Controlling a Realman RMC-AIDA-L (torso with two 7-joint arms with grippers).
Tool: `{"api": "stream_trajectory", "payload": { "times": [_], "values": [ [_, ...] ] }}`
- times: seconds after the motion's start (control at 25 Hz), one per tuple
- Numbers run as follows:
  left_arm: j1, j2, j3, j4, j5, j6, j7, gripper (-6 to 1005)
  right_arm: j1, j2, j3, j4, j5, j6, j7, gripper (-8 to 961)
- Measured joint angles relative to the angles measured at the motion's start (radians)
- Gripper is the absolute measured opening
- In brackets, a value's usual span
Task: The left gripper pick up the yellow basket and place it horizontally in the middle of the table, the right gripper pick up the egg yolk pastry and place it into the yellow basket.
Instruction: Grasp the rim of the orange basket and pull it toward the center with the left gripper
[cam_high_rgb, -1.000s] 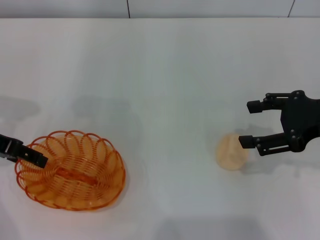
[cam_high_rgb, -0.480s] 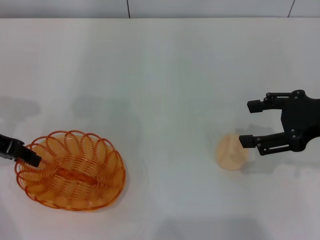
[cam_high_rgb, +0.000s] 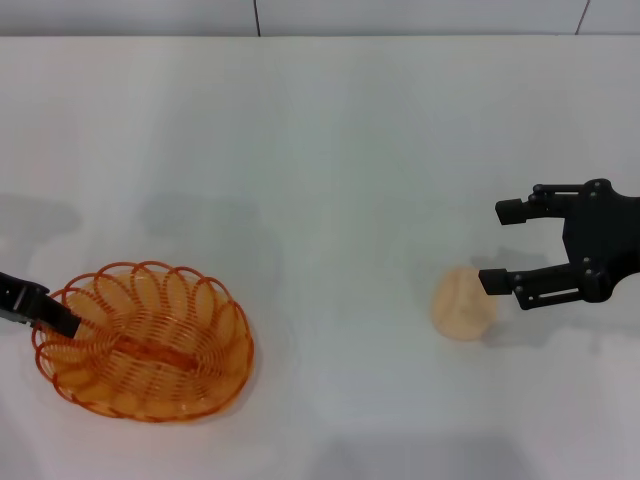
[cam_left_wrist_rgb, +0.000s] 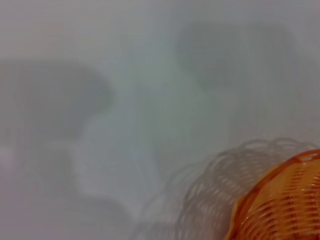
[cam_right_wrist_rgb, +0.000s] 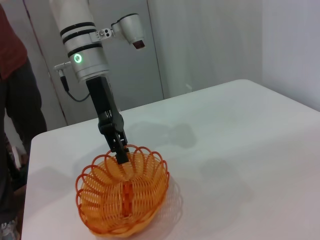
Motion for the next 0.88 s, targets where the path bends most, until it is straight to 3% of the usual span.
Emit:
{"api": "stream_trajectory", "payload": {
  "times": [0.88],
  "values": [
    [-0.016,0.0,0.002,-0.032,0.025,-0.022,-0.003,290,0.0,0.0,0.0,-0.002,0.0,0.0,0.0,846]
  ]
}}
